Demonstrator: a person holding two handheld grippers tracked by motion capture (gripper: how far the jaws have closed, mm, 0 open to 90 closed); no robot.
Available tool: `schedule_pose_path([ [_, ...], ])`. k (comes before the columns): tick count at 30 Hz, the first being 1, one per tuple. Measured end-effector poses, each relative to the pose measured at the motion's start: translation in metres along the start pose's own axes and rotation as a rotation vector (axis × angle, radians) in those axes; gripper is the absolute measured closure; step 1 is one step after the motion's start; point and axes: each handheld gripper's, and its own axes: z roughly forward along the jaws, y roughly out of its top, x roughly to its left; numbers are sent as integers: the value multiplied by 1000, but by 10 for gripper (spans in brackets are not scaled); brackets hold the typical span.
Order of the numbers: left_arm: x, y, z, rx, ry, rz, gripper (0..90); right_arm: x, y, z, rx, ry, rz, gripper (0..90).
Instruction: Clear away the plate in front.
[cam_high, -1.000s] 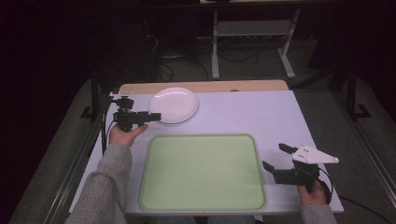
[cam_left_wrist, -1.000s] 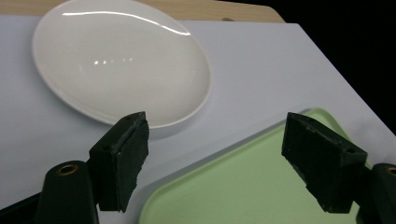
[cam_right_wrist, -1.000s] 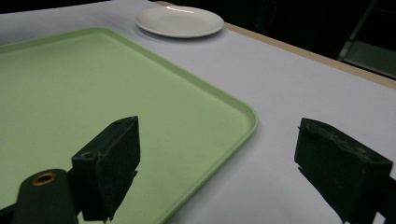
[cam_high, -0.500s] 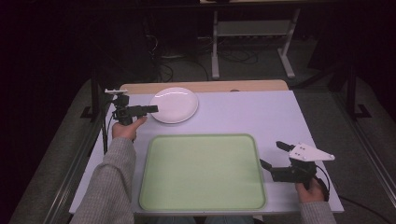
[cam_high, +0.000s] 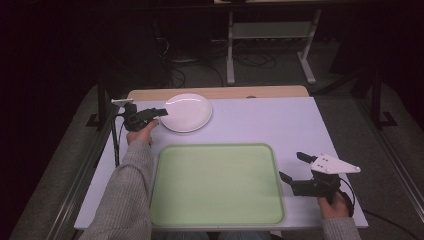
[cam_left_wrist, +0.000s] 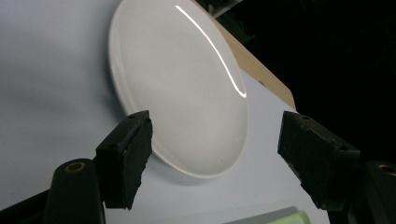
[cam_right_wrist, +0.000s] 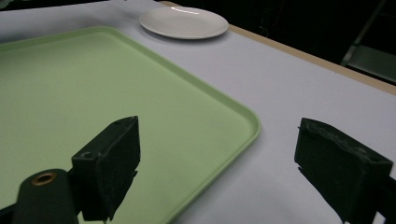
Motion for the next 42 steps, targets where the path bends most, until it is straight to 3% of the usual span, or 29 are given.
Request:
schedule_pose_path([
  [4,6,0,5,4,7,-33,269,0,0,0,-1,1,1,134],
  [5,8,0,10,15,33,-33,268,0,0,-1,-3,3,1,134],
  [9,14,-2,18,30,47,-59,264,-1,0,-1,-2,2,6,134],
  [18,23,-4,27,10,59,-135,274,-1,0,-1,11,-7,3,135],
  [21,25,-4,29,5,77,-131,313,-1,0,-1,10,-9,4,134],
  [27,28,-5,34,13,64,-155,315,-1,-1,-1,15,-6,2,134],
  [29,29,-5,37,3,50,-186,321,-1,0,0,16,-7,2,134],
  [42,27,-3,49,-21,9,-239,334,-2,0,0,10,-16,8,134],
])
